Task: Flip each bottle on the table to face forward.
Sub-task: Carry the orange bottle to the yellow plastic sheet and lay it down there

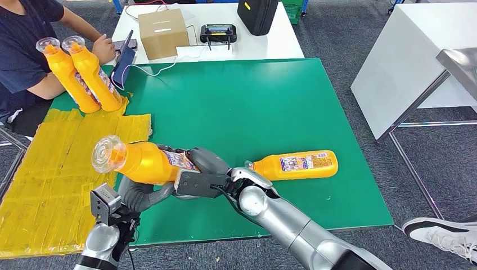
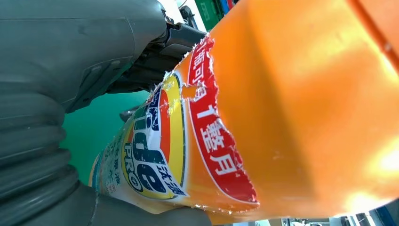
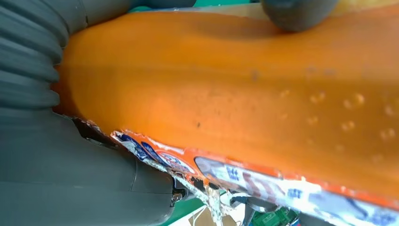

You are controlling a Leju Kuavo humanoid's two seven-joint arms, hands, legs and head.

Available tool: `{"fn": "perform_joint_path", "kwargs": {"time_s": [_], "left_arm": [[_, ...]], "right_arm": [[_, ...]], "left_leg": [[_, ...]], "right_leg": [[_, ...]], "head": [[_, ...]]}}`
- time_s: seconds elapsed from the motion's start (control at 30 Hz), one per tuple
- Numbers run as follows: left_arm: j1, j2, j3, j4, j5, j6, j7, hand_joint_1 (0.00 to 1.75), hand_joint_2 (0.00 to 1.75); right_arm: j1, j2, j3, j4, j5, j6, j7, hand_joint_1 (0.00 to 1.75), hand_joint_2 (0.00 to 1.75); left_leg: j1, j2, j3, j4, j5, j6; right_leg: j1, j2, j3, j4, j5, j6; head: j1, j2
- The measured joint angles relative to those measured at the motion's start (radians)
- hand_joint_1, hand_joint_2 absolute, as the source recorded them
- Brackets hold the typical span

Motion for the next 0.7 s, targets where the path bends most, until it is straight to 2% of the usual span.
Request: {"fn": "perform_joint_path", "kwargs": {"time_s": [0.03, 0.17, 0.6, 0.7], "left_arm": [[0.001, 0.000, 0.001, 0.000, 0.001, 0.001, 0.001, 1.75, 1.75], [0.003, 0.001, 0.006, -0.002, -0.030, 0.026, 0.004, 1.75, 1.75], [0.013, 0.006, 0.046, -0.057, -0.214, 0.191, -0.024, 1.75, 1.75], [0.015, 0.008, 0.059, -0.060, -0.310, 0.263, -0.017, 1.75, 1.75]], "right_arm": [[0.000, -0.001, 0.001, 0.002, 0.015, -0.011, 0.003, 0.00, 1.75], [0.000, -0.012, 0.002, 0.007, 0.068, -0.044, 0.022, 0.00, 0.00], [0.075, -0.145, -0.090, 0.004, 0.139, -0.066, 0.041, 0.00, 0.00], [0.099, -0.170, -0.115, -0.008, 0.159, -0.065, 0.041, 0.00, 0.00]], "left_leg": [[0.000, 0.000, 0.000, 0.000, 0.000, 0.000], [0.000, 0.000, 0.000, 0.000, 0.000, 0.000], [0.000, -0.004, -0.001, 0.000, 0.000, 0.000], [0.000, -0.004, -0.001, 0.000, 0.000, 0.000]], "right_leg": [[0.000, 0.000, 0.000, 0.000, 0.000, 0.000], [0.000, 0.000, 0.000, 0.000, 0.000, 0.000], [0.000, -0.005, 0.001, 0.000, 0.000, 0.001], [0.000, -0.005, 0.001, 0.000, 0.000, 0.000]], "head": [[0.000, 0.000], [0.000, 0.000], [0.000, 0.000], [0.000, 0.000]]}}
